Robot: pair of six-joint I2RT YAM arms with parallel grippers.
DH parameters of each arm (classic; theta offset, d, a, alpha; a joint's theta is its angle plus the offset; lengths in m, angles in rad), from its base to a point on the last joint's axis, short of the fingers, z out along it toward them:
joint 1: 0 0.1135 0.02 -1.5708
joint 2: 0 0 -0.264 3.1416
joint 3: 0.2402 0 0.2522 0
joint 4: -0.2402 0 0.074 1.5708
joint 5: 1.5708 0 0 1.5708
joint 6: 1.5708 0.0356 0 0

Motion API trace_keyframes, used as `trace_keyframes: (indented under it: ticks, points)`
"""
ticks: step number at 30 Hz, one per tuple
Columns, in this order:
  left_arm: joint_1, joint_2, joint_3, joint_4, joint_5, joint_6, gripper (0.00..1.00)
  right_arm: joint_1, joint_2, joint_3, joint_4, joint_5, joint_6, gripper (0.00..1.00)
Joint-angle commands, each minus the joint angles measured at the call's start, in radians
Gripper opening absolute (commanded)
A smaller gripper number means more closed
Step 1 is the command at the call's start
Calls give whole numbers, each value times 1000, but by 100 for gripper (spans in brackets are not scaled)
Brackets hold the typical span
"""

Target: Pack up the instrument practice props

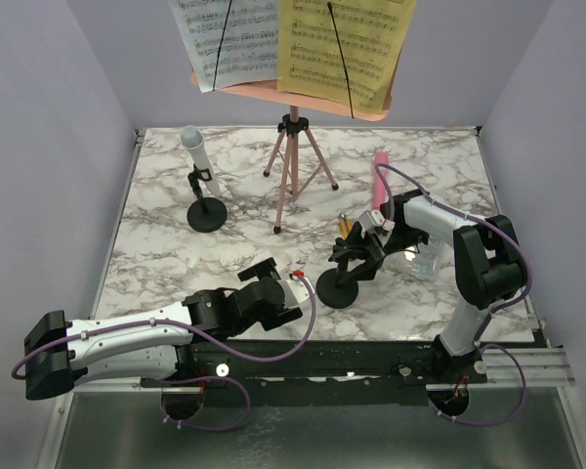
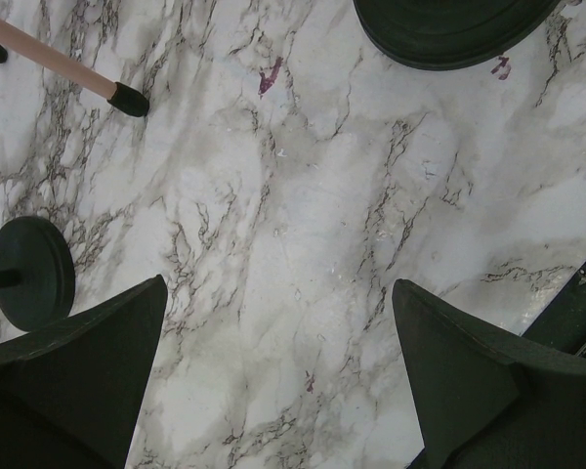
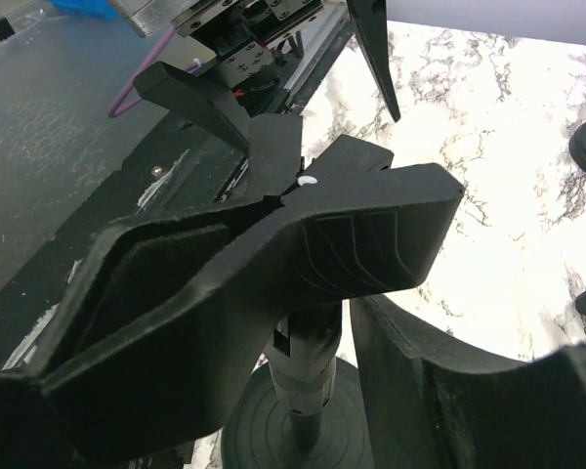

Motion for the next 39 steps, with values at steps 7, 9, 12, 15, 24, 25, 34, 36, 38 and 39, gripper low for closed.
trace_keyframes:
  ticks: [7,9,12,15,24,25,34,36,38,39]
  points:
    - [3,-4,20,-4,21,-9,99,9,7,11,21,21,22,55]
    - [3,-3,22,-3,20,-9,99,8,-9,-6,61,28,63,54]
    - [3,-4,20,-3,20,-9,99,9,-25,-21,99,37,104,52]
    - [3,-7,20,-3,21,-9,99,8,-30,-20,113,41,131,48]
    - [4,-8,20,-4,20,-9,99,7,-95,-47,208,76,256,26]
    - [3,-8,21,-3,21,-9,99,7,-107,-45,212,77,269,21]
    - [4,0,20,-3,26,-10,99,5,-262,-22,293,71,595,0]
    - [4,8,20,-4,24,-9,99,-9,-297,-32,317,55,644,0]
    - [5,12,20,-3,21,-9,99,-43,-325,-40,350,17,690,0]
    - [6,15,21,-3,22,-9,99,-67,-337,-45,368,-6,719,0]
